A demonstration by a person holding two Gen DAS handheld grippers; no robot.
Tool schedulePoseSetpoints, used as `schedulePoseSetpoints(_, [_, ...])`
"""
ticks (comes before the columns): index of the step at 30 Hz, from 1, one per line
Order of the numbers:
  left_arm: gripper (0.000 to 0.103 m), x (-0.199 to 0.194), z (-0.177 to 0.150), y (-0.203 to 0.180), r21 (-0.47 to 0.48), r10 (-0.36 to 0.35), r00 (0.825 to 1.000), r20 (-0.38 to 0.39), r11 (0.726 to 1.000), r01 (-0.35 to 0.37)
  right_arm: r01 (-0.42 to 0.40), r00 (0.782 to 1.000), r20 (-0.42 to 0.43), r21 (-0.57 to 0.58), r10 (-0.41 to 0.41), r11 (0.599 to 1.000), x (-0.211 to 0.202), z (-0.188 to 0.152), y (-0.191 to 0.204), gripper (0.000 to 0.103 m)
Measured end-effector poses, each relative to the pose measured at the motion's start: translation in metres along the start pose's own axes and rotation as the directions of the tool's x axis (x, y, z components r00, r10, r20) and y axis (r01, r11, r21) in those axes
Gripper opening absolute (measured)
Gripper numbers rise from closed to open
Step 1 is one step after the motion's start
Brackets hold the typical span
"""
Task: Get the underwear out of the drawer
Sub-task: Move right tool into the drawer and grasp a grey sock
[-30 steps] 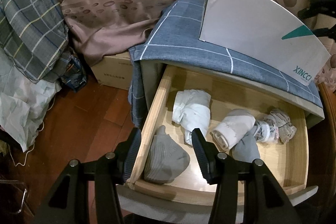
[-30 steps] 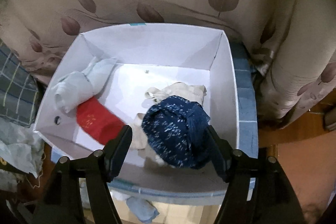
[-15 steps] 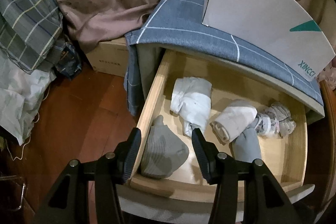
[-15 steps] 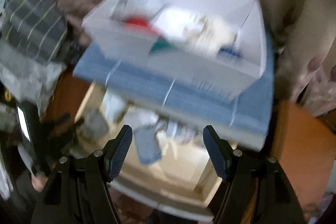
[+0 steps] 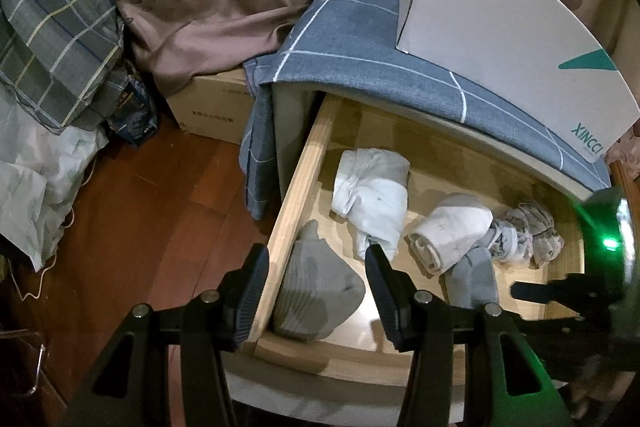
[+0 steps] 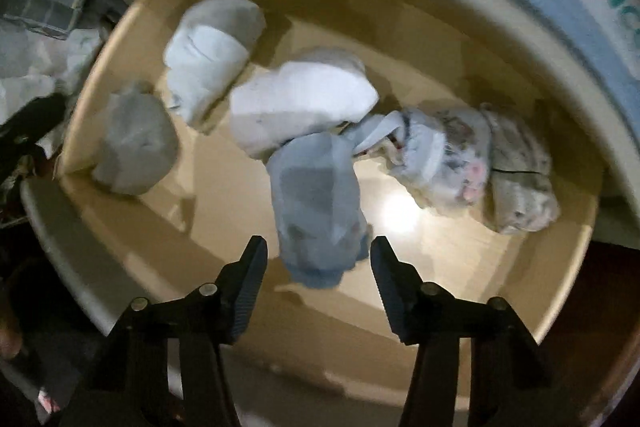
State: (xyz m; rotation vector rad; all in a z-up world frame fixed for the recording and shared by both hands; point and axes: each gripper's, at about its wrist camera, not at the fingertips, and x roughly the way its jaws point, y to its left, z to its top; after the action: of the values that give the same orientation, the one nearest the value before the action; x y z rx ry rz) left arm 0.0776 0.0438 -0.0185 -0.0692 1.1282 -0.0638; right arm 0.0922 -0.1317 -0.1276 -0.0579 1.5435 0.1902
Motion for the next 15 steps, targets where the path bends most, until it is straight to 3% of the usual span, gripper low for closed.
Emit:
schedulePoseSetpoints(6, [0.051,0.000,-0.001,-0.001,0.007,0.006,1.000,0.000,1.000,-0.006,0.014,1.000,0.002,0.016,-0.014,1.000,0.026,0.012,0.003,0.053])
schedulePoseSetpoints(15, [0.051,0.001,-0.001,-0.002,0.013,0.011,1.000,-0.003,1.000,-0.011,0.033,0.999,-0.015,-0.005,-0.033,0.999,0.045,0.009,0.007,0.046])
